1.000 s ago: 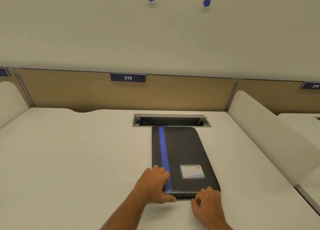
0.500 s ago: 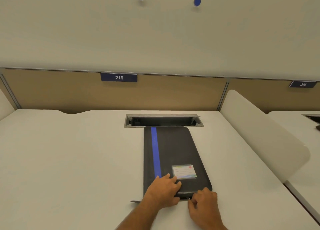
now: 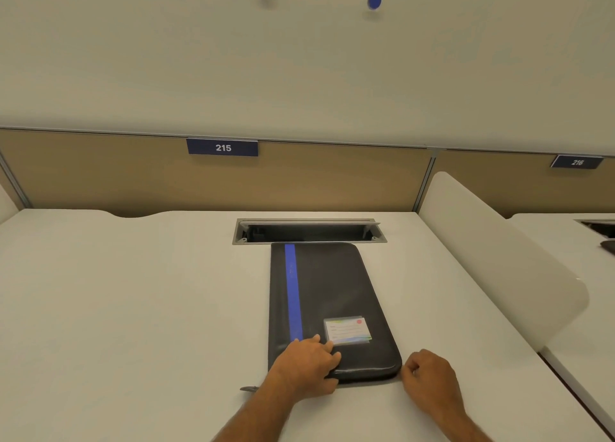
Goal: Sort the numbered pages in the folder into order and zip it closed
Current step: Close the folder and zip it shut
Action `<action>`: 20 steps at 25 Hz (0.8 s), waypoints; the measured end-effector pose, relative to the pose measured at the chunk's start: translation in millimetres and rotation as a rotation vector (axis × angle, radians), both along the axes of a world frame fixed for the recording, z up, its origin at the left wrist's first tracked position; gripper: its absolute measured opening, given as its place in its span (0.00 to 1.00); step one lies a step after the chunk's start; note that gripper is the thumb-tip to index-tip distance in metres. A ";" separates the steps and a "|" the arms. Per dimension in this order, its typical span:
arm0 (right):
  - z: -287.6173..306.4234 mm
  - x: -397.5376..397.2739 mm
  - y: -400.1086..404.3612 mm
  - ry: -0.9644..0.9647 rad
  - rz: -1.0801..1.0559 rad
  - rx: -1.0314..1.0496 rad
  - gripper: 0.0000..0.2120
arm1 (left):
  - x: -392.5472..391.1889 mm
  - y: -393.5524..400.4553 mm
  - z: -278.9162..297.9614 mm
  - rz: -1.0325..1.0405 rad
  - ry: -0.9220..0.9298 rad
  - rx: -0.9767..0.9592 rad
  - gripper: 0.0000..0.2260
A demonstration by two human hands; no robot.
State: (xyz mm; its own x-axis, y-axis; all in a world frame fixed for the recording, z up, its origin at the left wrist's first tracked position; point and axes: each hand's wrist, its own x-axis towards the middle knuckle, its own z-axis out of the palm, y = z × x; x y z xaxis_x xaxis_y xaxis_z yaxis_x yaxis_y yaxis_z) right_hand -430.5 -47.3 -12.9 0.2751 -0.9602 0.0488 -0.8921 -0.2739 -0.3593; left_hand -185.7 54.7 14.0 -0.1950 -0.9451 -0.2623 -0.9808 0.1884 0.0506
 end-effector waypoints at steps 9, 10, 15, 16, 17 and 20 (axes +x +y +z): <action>12.9 22.0 -31.7 0.052 -0.060 -0.002 0.10 | 2.4 -2.6 6.7 -0.057 -0.015 0.014 0.20; 13.9 25.8 -35.7 0.063 -0.064 -0.003 0.10 | 3.1 -3.5 7.1 -0.067 -0.018 0.008 0.20; 16.1 39.5 -56.9 0.083 -0.059 -0.001 0.11 | 10.3 -10.4 7.4 -0.097 -0.032 -0.009 0.21; 16.4 41.5 -61.0 0.086 -0.050 0.008 0.11 | 12.9 -12.5 9.2 -0.088 -0.006 -0.008 0.22; 16.7 42.6 -64.4 0.089 -0.037 0.022 0.10 | 15.9 -14.3 11.7 -0.076 0.024 -0.008 0.23; 13.5 40.5 -76.2 0.050 0.042 0.049 0.10 | 23.3 -23.1 20.5 -0.028 0.107 -0.045 0.26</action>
